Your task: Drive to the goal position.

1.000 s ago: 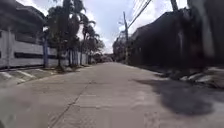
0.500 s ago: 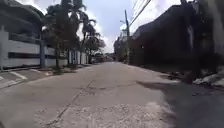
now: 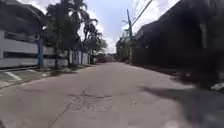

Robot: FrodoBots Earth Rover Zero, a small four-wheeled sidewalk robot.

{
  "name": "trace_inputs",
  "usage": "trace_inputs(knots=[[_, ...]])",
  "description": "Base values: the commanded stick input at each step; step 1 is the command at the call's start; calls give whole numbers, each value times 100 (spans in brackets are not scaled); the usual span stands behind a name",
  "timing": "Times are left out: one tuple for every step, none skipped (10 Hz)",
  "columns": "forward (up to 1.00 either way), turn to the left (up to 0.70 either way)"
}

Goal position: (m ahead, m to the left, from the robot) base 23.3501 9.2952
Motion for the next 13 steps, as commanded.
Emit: trace_inputs(knots=[[100,-40],[100,-33],[100,-15],[100,-2],[100,0],[100,0],[100,0],[100,0],[100,0],[100,0],[100,0],[100,0],[100,0]])
